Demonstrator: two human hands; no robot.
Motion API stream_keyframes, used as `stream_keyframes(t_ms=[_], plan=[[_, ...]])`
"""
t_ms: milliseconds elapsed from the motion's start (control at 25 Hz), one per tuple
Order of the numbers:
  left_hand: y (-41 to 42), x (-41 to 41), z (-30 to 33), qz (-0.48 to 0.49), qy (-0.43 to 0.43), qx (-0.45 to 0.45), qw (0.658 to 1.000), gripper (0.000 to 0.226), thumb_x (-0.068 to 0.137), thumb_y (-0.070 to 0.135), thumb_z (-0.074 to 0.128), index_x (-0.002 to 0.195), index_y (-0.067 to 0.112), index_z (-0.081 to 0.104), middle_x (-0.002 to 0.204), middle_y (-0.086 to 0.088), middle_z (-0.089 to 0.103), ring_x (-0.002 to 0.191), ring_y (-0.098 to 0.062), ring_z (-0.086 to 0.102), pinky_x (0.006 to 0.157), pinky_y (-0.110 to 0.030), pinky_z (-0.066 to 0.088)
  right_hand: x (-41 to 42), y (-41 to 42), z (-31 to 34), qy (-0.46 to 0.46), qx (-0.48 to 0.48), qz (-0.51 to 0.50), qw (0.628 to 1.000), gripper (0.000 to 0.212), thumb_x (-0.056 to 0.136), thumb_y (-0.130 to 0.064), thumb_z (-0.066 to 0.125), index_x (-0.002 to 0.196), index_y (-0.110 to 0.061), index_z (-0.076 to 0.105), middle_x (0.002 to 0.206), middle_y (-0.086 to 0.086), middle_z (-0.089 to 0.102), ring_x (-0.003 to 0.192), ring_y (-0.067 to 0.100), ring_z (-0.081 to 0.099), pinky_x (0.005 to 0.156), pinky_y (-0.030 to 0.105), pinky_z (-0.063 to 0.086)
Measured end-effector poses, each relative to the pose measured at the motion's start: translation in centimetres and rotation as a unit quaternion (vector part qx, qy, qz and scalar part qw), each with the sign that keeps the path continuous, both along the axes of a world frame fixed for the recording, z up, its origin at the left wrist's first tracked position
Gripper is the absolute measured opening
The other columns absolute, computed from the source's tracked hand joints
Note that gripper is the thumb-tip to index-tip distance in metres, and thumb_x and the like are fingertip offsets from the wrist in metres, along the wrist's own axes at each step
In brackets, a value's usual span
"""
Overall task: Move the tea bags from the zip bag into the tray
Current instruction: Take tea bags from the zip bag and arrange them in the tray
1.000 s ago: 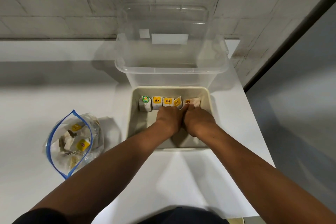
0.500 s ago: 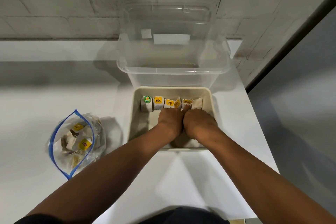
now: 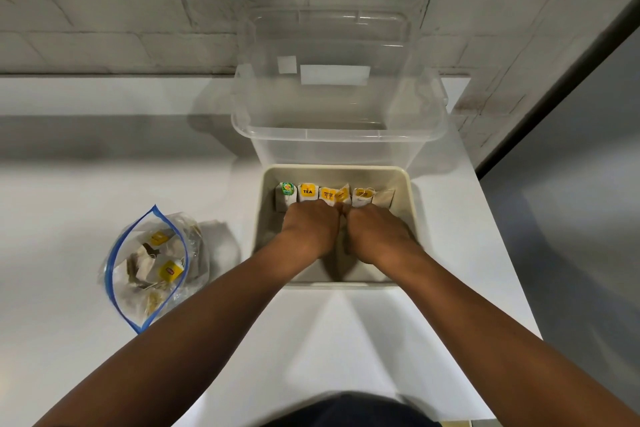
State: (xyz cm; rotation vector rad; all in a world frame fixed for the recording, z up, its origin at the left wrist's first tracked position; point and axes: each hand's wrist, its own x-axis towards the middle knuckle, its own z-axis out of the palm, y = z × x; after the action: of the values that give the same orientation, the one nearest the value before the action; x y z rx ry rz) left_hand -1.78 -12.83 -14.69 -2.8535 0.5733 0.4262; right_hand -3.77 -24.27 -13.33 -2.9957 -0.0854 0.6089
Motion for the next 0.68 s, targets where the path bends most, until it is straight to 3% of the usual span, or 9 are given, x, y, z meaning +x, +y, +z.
stream_keyframes(t_ms=[160, 320, 520, 680], plan=[[1.1, -0.1, 0.9, -0.007, -0.014, -0.022, 1.000, 0.048, 0.101, 0.022, 0.043, 0.147, 0.034, 0.038, 0.125, -0.006, 0.061, 0.113, -0.027, 0.061, 0.072, -0.033, 0.041, 0.5, 0.5, -0.6, 0.001, -0.006, 0.014, 1.000, 0.044, 0.094, -0.019, 0.056, 0.138, -0.020, 0.050, 0.129, 0.006, 0.061, 0.117, 0.030, 0.060, 0.085, 0.037, 0.050], [2.3, -0.1, 1.0, -0.002, -0.043, -0.039, 0.998, 0.045, 0.101, 0.025, 0.044, 0.145, 0.035, 0.038, 0.126, -0.004, 0.062, 0.113, -0.027, 0.062, 0.079, -0.035, 0.049, 0.6, 0.9, -1.3, -0.021, -0.003, 0.018, 1.000, 0.038, 0.097, -0.022, 0.056, 0.135, -0.025, 0.052, 0.128, 0.005, 0.062, 0.114, 0.030, 0.062, 0.085, 0.039, 0.051], [2.6, 0.0, 1.0, 0.013, -0.040, -0.045, 0.998, 0.066, 0.098, 0.019, 0.049, 0.153, 0.038, 0.019, 0.120, -0.006, 0.064, 0.110, -0.029, 0.063, 0.081, -0.036, 0.051, 1.1, 1.0, -1.1, -0.040, -0.008, 0.026, 0.999, 0.052, 0.097, -0.022, 0.056, 0.145, -0.030, 0.038, 0.129, 0.006, 0.061, 0.116, 0.031, 0.061, 0.086, 0.041, 0.051], [2.6, 0.3, 0.7, 0.038, -0.024, -0.027, 0.999, 0.076, 0.097, 0.019, 0.051, 0.156, 0.038, 0.007, 0.121, -0.006, 0.064, 0.111, -0.029, 0.062, 0.085, -0.035, 0.050, 1.0, 1.2, -1.0, -0.055, -0.011, 0.019, 0.998, 0.051, 0.099, -0.020, 0.047, 0.148, -0.029, 0.036, 0.130, 0.006, 0.061, 0.116, 0.030, 0.061, 0.085, 0.039, 0.051]])
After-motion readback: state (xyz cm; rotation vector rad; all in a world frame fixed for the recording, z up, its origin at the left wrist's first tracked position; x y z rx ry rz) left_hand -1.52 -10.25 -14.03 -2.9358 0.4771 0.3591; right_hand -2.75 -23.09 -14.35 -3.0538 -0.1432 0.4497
